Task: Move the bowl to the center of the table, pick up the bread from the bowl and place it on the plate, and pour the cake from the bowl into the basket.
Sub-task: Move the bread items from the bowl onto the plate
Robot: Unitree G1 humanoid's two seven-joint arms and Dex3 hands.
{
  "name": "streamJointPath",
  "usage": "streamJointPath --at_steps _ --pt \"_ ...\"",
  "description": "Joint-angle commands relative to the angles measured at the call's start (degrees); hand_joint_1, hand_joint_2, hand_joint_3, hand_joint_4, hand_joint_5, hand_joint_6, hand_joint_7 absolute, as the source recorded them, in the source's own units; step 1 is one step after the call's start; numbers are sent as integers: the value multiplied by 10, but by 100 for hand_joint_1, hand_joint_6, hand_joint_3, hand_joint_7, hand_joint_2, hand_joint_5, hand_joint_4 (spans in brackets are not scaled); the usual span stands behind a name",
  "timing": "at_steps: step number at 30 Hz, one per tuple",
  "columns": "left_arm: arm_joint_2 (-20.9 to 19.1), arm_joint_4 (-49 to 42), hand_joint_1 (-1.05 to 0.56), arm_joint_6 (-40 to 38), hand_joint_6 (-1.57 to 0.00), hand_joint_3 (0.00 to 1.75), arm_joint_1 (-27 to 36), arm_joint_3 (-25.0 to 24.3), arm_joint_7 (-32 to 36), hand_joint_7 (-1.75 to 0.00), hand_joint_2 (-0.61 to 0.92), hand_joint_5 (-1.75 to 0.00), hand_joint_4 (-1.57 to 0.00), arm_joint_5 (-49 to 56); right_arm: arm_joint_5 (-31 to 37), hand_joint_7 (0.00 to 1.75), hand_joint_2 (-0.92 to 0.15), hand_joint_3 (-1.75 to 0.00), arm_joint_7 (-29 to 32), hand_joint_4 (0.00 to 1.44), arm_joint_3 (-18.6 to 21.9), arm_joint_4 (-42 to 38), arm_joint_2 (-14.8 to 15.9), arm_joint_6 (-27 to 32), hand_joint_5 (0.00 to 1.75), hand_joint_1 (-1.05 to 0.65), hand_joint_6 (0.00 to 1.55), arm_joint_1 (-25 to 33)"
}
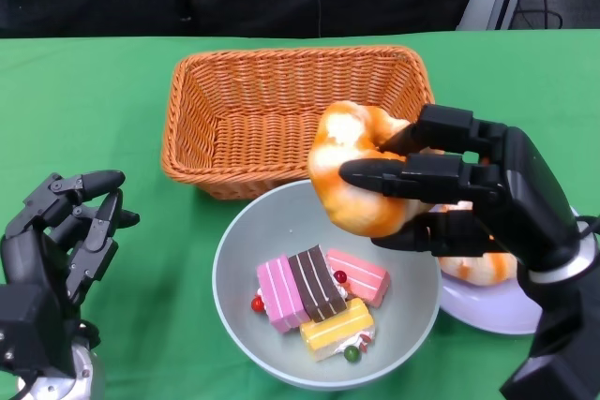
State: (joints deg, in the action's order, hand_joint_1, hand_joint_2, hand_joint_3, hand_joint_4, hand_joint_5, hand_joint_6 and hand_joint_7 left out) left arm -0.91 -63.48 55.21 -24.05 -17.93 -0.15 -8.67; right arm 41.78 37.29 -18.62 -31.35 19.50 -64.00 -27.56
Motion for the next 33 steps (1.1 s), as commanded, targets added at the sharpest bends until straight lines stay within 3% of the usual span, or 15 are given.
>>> streamJointPath --at_steps 1,6,14,23,33 --pt "-12 -2 -24 -1 -93 26 -2 -5 -9 -82 92 -128 -82 -8 -43 5 -83 -2 -15 98 33 -22 19 -13 101 -29 129 23" --pt "-13 -4 -24 -2 -92 26 -3 -9 -17 -82 92 -128 -82 -14 -43 4 -85 -3 -25 94 72 -26 35 3 103 -29 126 47" --pt "-15 -7 -24 -3 -92 26 -5 -13 -24 -82 92 -128 -82 -15 -34 5 -87 -3 -7 91 102 -89 50 -3 106 -26 125 47" --pt "-17 -9 -24 -6 -92 26 -5 -16 -30 -82 92 -129 -82 -17 -41 6 -85 -1 -12 90 120 -125 70 0 107 -17 124 55" --pt "-18 -9 -25 -4 -93 25 -4 -18 -31 -81 92 -128 -83 -18 -38 6 -85 0 -16 93 114 -161 80 26 101 -12 122 50"
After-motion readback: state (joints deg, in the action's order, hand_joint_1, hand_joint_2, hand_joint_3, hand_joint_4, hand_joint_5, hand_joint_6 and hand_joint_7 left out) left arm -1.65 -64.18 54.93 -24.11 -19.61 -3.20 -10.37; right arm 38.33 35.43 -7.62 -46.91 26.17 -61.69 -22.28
